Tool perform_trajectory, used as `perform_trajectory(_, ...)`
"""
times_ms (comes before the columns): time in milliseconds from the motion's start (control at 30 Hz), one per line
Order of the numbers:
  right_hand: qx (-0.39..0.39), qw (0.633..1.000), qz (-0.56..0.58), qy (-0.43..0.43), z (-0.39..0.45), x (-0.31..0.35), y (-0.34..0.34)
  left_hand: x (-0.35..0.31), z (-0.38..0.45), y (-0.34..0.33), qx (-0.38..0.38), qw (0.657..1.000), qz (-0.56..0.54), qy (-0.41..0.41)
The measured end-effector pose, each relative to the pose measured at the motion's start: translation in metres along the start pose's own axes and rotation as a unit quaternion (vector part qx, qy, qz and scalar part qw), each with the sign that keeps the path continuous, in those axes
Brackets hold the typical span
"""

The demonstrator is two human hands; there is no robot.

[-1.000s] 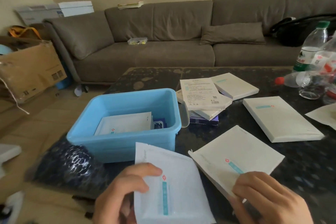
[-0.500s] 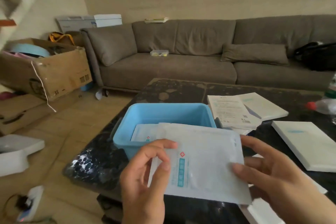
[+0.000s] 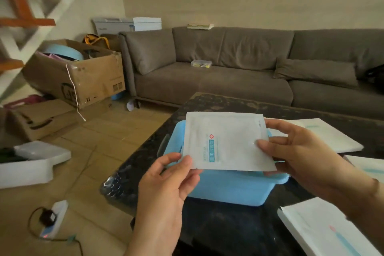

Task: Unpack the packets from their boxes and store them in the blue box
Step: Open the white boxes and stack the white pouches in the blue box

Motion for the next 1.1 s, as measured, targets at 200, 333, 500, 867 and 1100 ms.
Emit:
perform_trajectory(200,-0.049,0.996,0.006,-0.071,0.032,-0.009,-0.006,-0.008,0.001,0.017,-0.070,0.991,-0.113,0.001)
perform_trajectory(333,-0.036,0.992,-0.010,-0.120,0.044,-0.024,-0.018,-0.006,0.001,0.026,-0.092,0.978,-0.183,0.035)
perform_trajectory(500,-0.007,0.985,-0.038,-0.167,0.054,-0.038,-0.034,-0.004,-0.001,0.028,-0.107,0.971,-0.209,0.049)
perform_trajectory(867,0.068,0.877,-0.467,-0.092,0.060,-0.021,-0.049,-0.005,0.000,0.027,-0.113,0.970,-0.212,0.048)
perform_trajectory(1100,0.134,0.818,-0.553,-0.087,0.062,-0.031,-0.059,-0.006,-0.001,0.029,-0.121,0.970,-0.206,0.044)
Point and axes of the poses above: each hand's wrist, its own z-axis towards the middle knuckle, its own y-axis out of the back of the hand, x = y × z, the point moved 8 cm from there along z, towards the middle knuckle, and after that the axes turned 2 degrees about -z, right-handed, at the moved point
